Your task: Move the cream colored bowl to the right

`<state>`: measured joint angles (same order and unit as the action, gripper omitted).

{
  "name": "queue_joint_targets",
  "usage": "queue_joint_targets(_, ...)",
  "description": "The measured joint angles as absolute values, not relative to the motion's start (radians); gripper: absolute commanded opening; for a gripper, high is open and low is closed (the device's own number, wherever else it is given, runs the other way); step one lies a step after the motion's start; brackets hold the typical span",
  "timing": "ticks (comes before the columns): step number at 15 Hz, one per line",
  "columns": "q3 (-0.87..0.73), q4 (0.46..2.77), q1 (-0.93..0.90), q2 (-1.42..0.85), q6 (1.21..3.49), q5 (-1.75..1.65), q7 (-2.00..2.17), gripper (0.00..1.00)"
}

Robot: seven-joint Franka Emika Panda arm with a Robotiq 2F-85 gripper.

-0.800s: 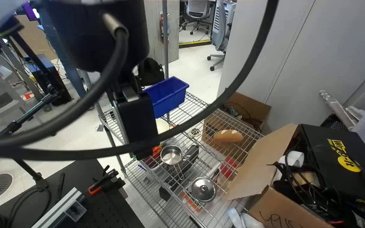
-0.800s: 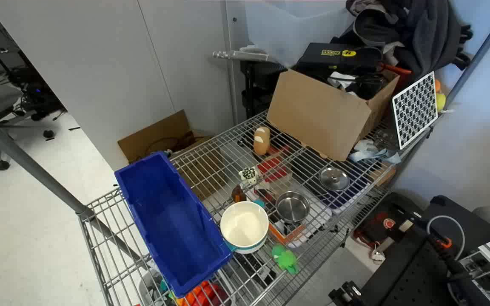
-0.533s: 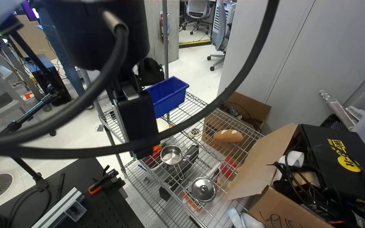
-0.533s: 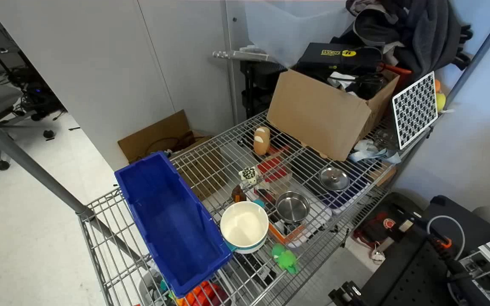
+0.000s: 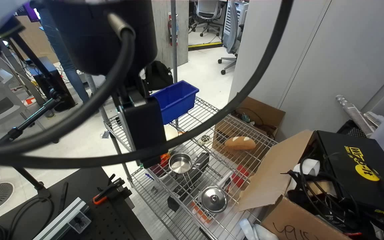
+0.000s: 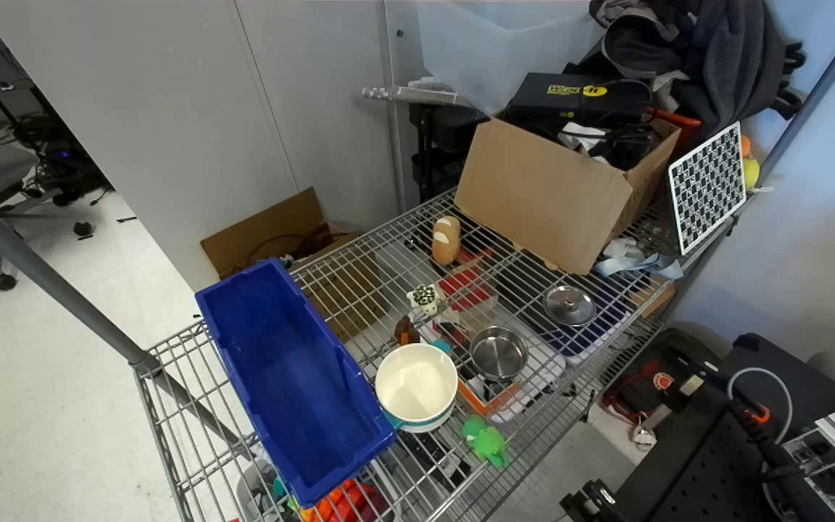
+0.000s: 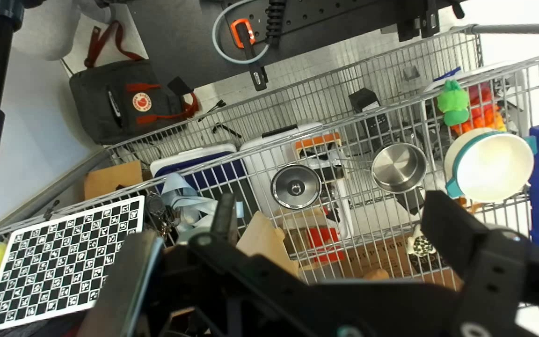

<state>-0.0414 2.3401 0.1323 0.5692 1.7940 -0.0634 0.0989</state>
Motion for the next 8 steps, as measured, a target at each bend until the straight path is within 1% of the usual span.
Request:
queue_joint_targets(4, -0.012, 2.361, 0.123, 0.519, 1.826, -0.063, 0.17, 1.0)
queue_joint_targets(8, 0.088, 2.384, 0.088, 0.379, 1.963, -0.062, 0.347, 1.0)
